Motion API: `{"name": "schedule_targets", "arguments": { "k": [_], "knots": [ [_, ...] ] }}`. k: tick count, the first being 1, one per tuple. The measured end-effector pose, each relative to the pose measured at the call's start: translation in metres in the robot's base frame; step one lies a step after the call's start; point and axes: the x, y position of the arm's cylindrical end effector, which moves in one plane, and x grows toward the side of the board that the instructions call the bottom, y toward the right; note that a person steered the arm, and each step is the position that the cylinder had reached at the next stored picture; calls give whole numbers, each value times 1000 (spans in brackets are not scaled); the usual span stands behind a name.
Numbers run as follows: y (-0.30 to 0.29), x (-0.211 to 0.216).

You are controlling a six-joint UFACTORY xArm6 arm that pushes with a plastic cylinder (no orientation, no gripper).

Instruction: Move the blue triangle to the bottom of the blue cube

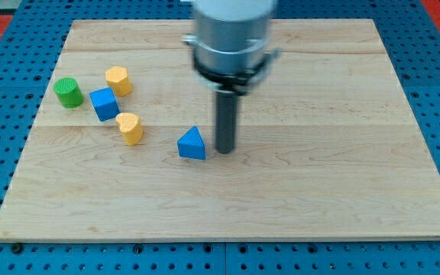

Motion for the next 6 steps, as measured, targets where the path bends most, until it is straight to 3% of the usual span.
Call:
{"name": "schedule_targets", "arguments": {
  "k": [1, 3, 4, 5, 6],
  "knots": [
    [-74, -2],
    [-32, 32],
    [-68, 38],
    [-127, 18],
    [-137, -18]
  ]
}}
